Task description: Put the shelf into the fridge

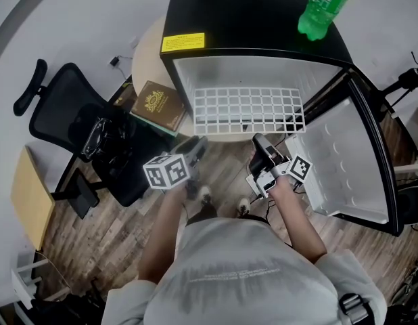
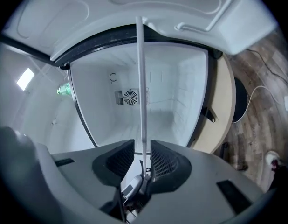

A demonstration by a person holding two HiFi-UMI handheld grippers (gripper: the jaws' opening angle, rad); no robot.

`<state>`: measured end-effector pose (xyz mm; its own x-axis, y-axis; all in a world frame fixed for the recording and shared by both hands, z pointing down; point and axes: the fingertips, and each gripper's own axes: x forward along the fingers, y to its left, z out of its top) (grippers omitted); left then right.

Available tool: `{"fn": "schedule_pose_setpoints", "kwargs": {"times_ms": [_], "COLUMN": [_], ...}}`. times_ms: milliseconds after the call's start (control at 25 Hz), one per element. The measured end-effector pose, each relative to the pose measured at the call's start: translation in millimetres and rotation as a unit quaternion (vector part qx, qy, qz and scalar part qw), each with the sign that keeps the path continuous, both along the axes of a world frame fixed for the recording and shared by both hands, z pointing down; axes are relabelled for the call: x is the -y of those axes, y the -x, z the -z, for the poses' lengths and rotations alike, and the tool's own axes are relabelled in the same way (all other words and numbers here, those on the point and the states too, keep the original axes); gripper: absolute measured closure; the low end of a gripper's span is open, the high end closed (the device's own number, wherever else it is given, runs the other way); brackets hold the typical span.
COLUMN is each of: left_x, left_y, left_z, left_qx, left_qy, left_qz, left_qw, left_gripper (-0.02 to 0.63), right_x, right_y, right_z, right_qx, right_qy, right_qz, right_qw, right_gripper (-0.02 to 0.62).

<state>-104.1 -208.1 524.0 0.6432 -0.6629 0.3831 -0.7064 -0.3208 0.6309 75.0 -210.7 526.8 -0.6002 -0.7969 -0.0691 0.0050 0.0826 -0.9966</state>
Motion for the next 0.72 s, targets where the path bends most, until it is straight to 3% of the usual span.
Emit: {"fn": "schedule_pose_setpoints", "kwargs": {"times_ms": [120,240,440,720], "left_x": [-4.5,-3.2,-0.9,2.2], "left_y": [-11.6,-22.1,-21.3,-16.7], "left_z": [5.1,8.6,7.4,4.7], "left_qx": [-0.013,-0.014,-0.047,-0.026], "left_qy": [-0.008,-0.013,-0.006,0.003], "left_qz": [-0.011,-0.009,0.022,0.039], "left_qw": [0.9998,0.9998,0.9986,0.9989], "left_gripper": [0.472,0.498,0.518,0.559], "right_x": [-0.2,5.2,10.6,12.0], "right_y": [3.7,5.7,6.1,7.2], "right_z": [2.1,3.7,0.3,-0.3], "right_qx": [-0.064,-0.098,-0.084,-0.091], "right_qy": [-0.002,-0.002,0.019,0.022], "right_qz": [0.011,0.012,0.001,0.016], "right_qw": [0.998,0.995,0.996,0.996], "right_gripper": [0.494,0.502,0.541,0.545]}}
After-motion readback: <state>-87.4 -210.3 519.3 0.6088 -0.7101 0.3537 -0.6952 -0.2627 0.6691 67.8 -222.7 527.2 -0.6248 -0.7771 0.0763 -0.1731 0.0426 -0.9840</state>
